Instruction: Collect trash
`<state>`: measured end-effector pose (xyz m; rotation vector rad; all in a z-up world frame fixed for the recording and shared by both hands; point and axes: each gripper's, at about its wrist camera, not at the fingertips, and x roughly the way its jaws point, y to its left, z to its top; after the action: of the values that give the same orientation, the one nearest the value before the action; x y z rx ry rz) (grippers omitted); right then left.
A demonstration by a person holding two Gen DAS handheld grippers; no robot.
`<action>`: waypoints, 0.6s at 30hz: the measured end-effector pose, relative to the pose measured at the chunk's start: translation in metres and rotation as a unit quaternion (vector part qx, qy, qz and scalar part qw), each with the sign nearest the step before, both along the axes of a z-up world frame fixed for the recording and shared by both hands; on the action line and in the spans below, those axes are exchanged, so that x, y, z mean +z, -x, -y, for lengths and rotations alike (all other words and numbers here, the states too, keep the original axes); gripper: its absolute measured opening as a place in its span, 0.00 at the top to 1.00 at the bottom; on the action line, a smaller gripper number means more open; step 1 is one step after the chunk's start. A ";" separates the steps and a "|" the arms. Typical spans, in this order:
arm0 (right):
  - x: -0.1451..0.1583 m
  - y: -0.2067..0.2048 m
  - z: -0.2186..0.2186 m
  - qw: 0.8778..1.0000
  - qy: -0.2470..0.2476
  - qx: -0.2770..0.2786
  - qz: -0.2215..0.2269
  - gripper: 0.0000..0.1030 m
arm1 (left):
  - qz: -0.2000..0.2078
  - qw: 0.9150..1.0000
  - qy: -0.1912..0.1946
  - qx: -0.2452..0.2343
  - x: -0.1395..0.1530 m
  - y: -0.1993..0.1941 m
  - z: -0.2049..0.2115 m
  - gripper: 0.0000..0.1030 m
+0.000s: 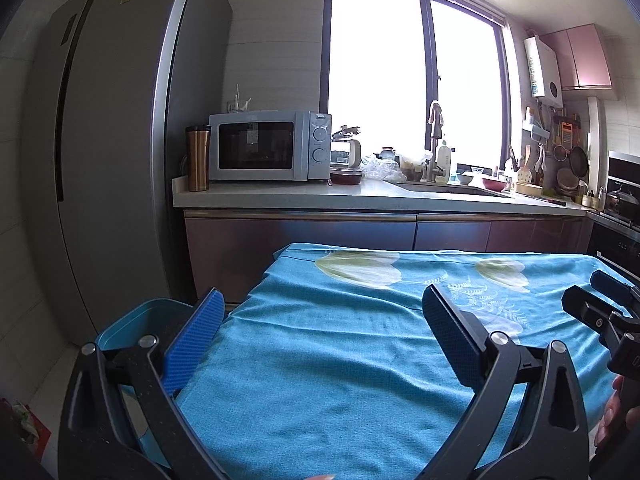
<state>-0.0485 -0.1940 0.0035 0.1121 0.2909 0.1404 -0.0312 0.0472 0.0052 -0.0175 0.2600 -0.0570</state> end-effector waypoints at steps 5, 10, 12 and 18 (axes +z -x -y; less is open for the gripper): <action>0.000 0.001 0.001 1.000 0.000 -0.002 0.001 0.07 | 0.001 1.000 -0.002 0.002 0.000 0.000 0.000 0.06; 0.000 0.000 0.002 1.000 -0.001 -0.004 0.002 0.07 | 0.002 1.000 -0.003 0.003 0.000 0.000 0.001 0.06; 0.000 -0.001 0.002 1.000 -0.001 -0.004 0.002 0.07 | 0.002 1.000 -0.003 0.003 0.000 0.000 0.001 0.06; 0.000 0.000 0.002 1.000 -0.001 -0.005 0.001 0.07 | 0.003 1.000 -0.004 0.004 0.001 0.000 0.001 0.06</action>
<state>-0.0484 -0.1958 0.0037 0.1154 0.2875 0.1300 -0.0316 0.0466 0.0058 -0.0114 0.2543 -0.0475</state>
